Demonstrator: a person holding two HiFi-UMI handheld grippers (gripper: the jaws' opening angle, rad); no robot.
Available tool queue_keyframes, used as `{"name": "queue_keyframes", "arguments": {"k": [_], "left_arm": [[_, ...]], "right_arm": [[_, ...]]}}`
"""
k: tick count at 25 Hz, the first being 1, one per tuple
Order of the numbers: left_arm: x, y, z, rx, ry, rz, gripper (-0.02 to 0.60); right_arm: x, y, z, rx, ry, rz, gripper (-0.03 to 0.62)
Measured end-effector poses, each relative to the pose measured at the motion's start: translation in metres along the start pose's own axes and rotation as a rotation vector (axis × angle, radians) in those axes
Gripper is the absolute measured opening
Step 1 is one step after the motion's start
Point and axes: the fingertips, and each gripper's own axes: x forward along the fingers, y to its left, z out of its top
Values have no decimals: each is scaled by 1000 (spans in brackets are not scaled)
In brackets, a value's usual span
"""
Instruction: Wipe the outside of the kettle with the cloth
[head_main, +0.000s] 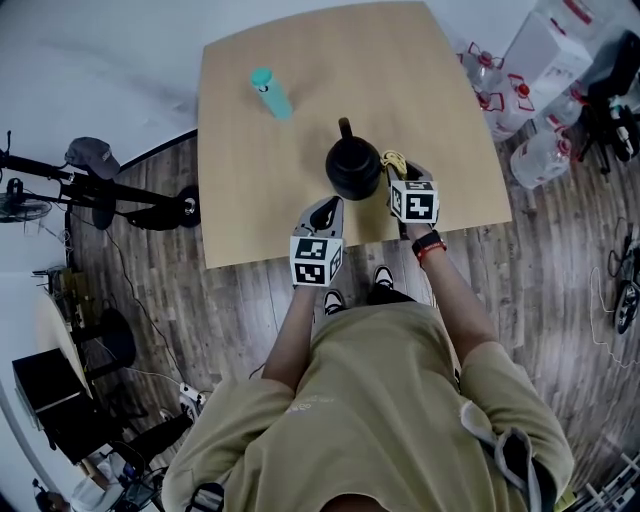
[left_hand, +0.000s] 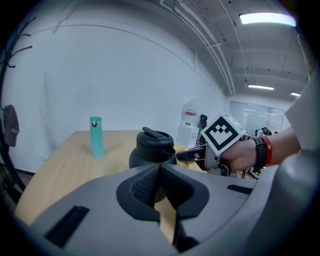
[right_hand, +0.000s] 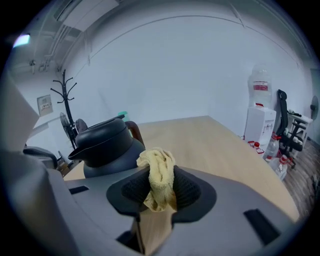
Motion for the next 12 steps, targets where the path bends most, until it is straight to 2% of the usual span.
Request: {"name": "queue_keyframes", "arguments": {"k": [4, 12], "left_arm": [[0, 6, 0, -7, 3, 35, 23], [-17, 27, 2, -24, -6, 94, 23]], "right_arm": [[13, -5, 6, -38, 14, 28, 137], [32, 0, 21, -24, 17, 86, 137]]}}
